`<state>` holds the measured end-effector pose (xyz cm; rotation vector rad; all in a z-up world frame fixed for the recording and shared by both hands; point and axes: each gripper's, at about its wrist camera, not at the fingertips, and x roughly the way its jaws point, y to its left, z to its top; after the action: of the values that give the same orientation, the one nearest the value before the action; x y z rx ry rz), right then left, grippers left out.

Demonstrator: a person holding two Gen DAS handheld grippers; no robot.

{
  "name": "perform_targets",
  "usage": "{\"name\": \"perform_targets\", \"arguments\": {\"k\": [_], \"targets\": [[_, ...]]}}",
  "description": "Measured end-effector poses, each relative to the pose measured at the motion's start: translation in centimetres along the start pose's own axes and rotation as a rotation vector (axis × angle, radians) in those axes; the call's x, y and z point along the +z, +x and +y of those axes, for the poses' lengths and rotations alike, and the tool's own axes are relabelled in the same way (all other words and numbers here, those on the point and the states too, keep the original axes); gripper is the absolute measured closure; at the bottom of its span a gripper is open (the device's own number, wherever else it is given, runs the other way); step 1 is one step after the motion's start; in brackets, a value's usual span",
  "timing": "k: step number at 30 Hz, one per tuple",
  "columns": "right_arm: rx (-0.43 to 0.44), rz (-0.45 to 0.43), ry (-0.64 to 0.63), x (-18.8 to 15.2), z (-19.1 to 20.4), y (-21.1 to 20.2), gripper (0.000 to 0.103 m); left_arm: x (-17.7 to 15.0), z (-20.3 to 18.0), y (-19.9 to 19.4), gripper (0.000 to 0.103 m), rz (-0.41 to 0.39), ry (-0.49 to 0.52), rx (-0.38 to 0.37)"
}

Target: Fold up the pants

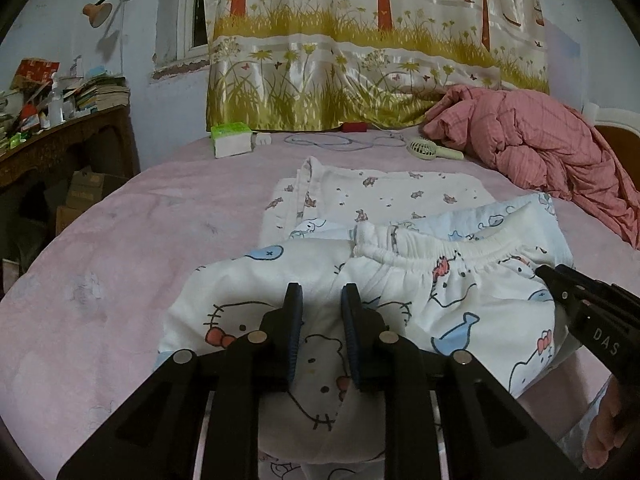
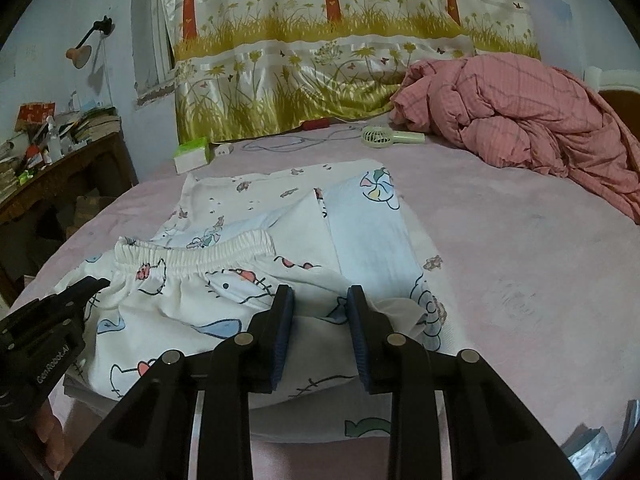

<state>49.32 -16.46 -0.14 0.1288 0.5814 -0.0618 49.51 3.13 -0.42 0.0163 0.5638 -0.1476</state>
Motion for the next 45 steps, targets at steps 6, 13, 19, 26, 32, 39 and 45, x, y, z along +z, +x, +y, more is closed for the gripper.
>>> {"name": "perform_targets", "arguments": {"k": [6, 13, 19, 26, 32, 39, 45], "targets": [[-0.007, 0.001, -0.01, 0.1, -0.1, -0.1, 0.074, 0.2, -0.5, -0.5, 0.083, -0.017, 0.028, 0.025], [0.005, -0.018, 0.028, 0.2, -0.4, -1.1, 0.041, 0.9, -0.9, -2.0, 0.073, -0.051, 0.04, 0.035], [0.016, -0.085, 0.035, 1.4, -0.6, -4.5, 0.034, 2.6, -2.2, -8.4, 0.067, -0.176, 0.045, 0.029], [0.076, -0.231, -0.016, 2.9, -0.3, -12.5, 0.033, 3.5, -3.9, -19.1, 0.056, -0.304, 0.0, -0.058], [0.029, -0.316, -0.053, 2.8, -0.4, -19.4, 0.033, 2.1, -5.4, -24.8, 0.055, -0.316, 0.028, -0.043], [-0.029, -0.394, -0.048, 1.0, -1.4, -28.0, 0.031, 0.3, -6.5, -30.2, 0.055, -0.344, 0.048, 0.0], [-0.026, -0.37, -0.024, -1.6, -2.7, -32.4, 0.031, -1.9, -6.4, -35.7, 0.051, -0.386, 0.039, 0.002]]}}
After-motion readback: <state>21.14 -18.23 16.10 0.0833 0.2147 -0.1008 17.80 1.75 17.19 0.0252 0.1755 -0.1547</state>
